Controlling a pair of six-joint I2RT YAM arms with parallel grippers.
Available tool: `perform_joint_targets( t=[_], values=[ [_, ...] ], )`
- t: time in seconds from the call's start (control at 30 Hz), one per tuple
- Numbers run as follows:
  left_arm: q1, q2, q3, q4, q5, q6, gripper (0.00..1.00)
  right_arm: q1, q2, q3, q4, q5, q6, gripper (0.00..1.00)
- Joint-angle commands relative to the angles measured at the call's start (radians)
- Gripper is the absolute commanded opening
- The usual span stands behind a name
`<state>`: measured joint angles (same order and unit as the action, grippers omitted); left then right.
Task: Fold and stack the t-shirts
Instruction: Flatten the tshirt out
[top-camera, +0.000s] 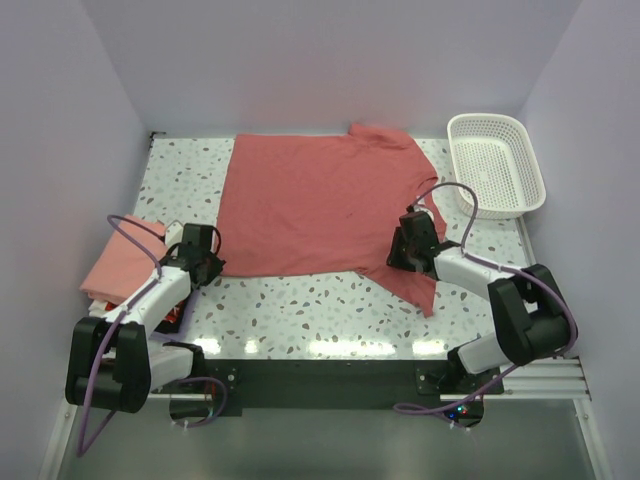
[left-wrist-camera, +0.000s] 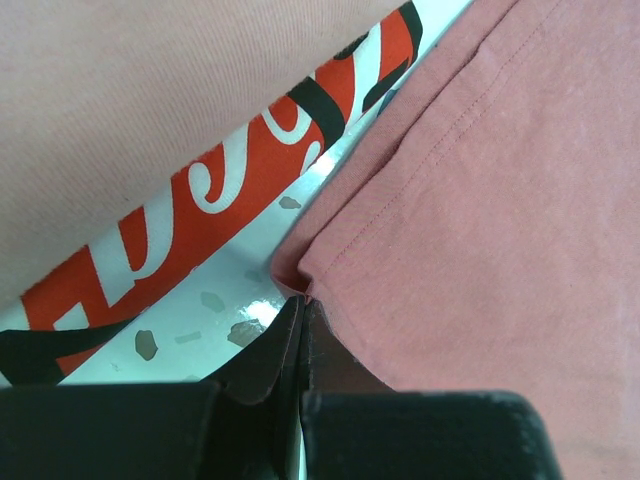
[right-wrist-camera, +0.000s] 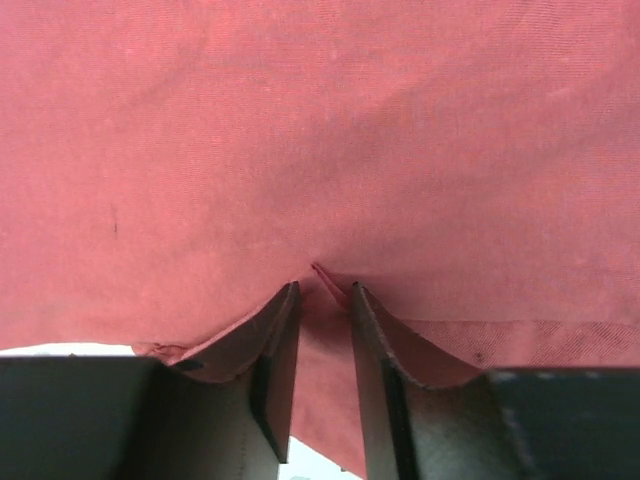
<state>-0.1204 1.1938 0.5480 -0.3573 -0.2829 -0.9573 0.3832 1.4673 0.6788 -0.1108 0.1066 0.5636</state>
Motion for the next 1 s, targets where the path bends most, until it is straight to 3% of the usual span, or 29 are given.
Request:
perform_joint_targets(
  t=[0.0,0.13,0.2,0.67,0.97],
  values=[
    [-0.002,-0.014,0.033,0.023,-0.004,0.020,0.00,0.022,0.001,0.039,0.031,0.042,-0.011,0.29],
    [-0.002,-0.017,0.032,0.023,-0.004,0.023,0.00,0.034,-0.030,0.010,0.030,0.036,0.007,0.10],
    [-0.002,-0.019,0.032,0.023,-0.006,0.025,0.00,0.036,-0.071,-0.013,0.019,0.031,0.015,0.05],
    [-0.004,-0.023,0.024,0.032,0.005,0.031,0.00,0.088,-0.406,-0.165,-0.076,-0.065,0.110,0.02],
    [-0.004,-0.030,0.012,0.041,0.008,0.034,0.00,0.232,-0.412,-0.209,-0.056,-0.039,0.208,0.06]
  ],
)
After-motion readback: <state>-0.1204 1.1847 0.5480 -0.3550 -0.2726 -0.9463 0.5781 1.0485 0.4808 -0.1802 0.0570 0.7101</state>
